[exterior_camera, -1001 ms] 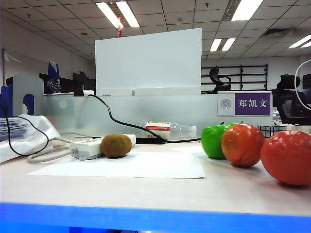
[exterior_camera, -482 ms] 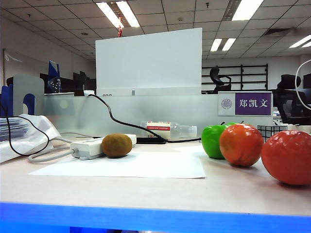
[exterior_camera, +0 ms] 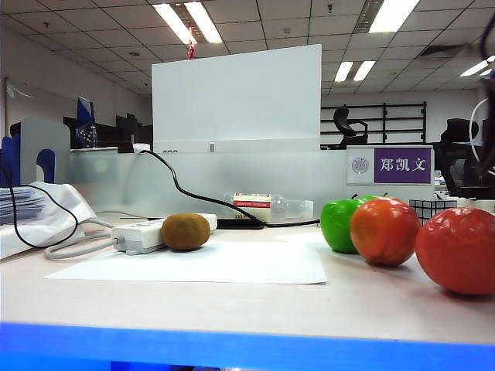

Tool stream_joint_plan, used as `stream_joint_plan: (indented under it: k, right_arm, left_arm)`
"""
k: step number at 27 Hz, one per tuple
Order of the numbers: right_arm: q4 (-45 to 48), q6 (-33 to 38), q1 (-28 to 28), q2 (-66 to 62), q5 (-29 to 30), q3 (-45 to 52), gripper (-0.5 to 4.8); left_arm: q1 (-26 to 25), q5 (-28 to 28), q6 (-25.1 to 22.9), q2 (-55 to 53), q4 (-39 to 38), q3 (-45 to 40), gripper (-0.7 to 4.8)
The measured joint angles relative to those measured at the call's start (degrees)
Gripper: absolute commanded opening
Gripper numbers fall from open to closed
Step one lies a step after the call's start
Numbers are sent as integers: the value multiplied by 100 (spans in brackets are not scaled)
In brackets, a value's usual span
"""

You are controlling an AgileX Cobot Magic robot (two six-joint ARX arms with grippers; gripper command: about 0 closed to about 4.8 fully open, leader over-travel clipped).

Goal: Put the same fruits together.

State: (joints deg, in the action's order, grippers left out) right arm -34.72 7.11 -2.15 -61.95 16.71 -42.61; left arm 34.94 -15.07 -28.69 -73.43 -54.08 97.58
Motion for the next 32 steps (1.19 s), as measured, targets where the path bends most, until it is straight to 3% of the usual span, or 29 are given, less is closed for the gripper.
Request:
stream_joint_plan:
  k: [7,17,25,32]
  right_arm:
    - [555,278,623,-361,-634,-2,479]
    - [614,289,599,-625,-1224,9,479]
    - [699,402,599,-647,-1274,98,479]
    - [846,492,599,-649,-1290,435,479]
  left_arm:
    - [-2,-33,0,0,0,2,479]
    - [-2,-35,0,0,-105,0,479]
    - [-2,-22,0,0,-105,2,479]
    - [-2,358,-22,0,-144,2,479]
